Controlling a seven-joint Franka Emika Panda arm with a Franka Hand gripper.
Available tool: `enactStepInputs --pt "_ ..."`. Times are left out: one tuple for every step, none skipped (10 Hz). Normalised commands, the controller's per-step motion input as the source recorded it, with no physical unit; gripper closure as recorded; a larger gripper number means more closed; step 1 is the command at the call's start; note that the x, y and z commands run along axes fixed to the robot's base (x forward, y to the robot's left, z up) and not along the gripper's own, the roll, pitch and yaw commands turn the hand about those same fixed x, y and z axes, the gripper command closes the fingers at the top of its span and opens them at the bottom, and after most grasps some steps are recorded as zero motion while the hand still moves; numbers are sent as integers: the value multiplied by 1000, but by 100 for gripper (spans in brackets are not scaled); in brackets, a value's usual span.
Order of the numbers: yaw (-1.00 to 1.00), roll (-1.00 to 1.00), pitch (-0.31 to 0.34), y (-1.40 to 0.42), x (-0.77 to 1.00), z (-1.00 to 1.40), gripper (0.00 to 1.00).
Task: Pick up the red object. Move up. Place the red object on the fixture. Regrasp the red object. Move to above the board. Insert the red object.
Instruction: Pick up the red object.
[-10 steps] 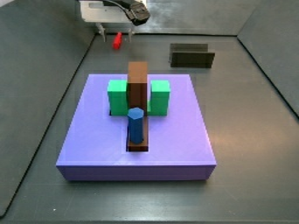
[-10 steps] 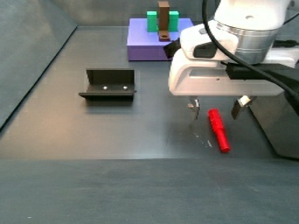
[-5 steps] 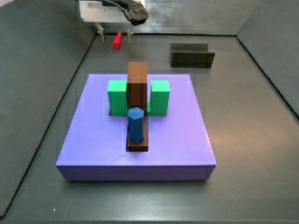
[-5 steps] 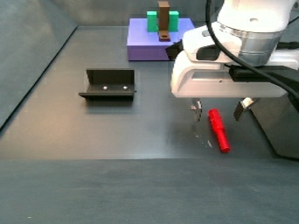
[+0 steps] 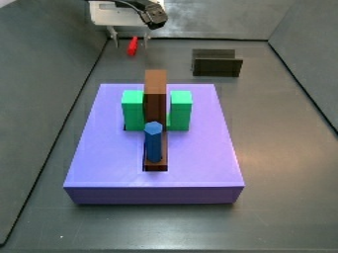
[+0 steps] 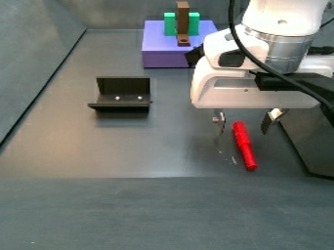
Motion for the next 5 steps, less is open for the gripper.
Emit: enactStepInputs --pt "-29 -149 -277 0 0 -537 0" --pt "-43 0 0 0 0 -49 0" --pt "-177 -170 -130 -31 0 -249 0" --pt "-169 -126 -211 0 0 -446 0" --pt "-117 0 -156 0 0 -717 0"
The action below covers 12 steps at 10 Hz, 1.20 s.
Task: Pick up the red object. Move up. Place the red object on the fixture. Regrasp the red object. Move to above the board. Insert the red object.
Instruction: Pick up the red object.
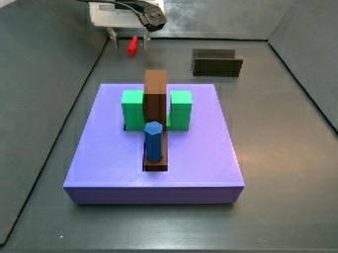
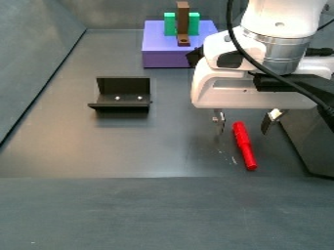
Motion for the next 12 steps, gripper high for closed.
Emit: enactStepInputs --pt "-109 0 -100 0 0 -569 0" --pt "-106 -31 -151 0 0 -589 0" --pt "-97 -30 -186 -31 0 -706 0" --pt "-83 -21 -170 -34 34 -660 0" --pt "-51 -54 -153 0 71 -537 0" --pt "0 -117 -119 0 114 -329 0" --pt "0 -144 -130 11 77 -331 0" --pt "0 -131 -96 29 63 -211 0" --pt "-37 -17 0 0 0 0 0" --pt "0 0 0 0 0 0 0" --pt "0 0 0 0 0 0 100" --pt "0 0 0 0 0 0 100"
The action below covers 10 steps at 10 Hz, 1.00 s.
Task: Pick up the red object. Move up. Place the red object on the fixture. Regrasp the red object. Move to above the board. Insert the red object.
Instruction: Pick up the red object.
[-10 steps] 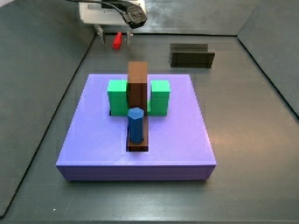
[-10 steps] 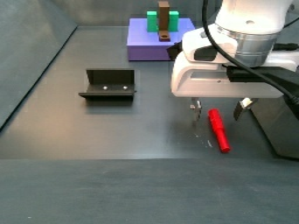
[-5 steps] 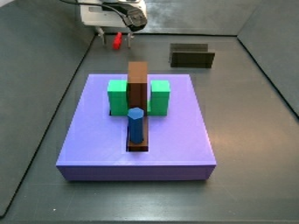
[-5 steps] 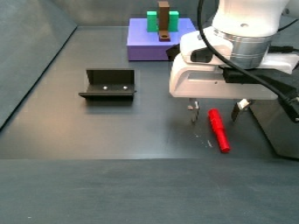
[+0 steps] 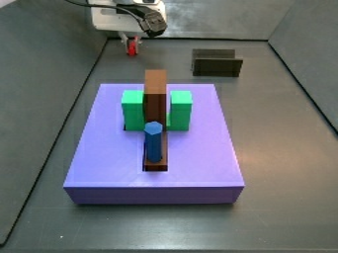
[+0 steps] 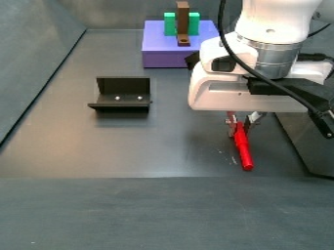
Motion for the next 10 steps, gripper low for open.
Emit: enactStepInputs --pt "0 0 0 0 0 0 100" --pt "0 0 0 0 0 0 100" --pt "0 0 0 0 0 0 100" --pt "0 0 0 0 0 0 100" --pt "0 0 0 0 0 0 100" --pt "0 0 0 0 0 0 100" --pt "0 0 0 0 0 0 100" --pt "0 0 0 0 0 0 100" --pt "0 0 0 0 0 0 100" --pt "0 0 0 0 0 0 100"
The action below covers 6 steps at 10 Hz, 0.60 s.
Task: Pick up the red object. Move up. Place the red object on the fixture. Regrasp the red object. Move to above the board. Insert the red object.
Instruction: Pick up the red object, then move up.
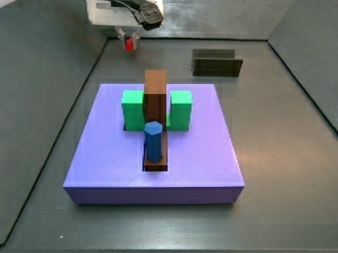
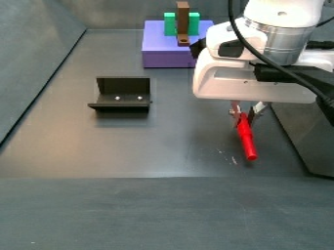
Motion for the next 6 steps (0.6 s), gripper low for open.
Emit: enactStepInputs --pt "0 0 0 0 0 0 100" --pt "0 0 0 0 0 0 100" --pt "0 0 0 0 0 0 100" --pt "0 0 0 0 0 0 100" --pt "0 0 0 0 0 833 100" --pt "27 5 12 48 -31 814 100"
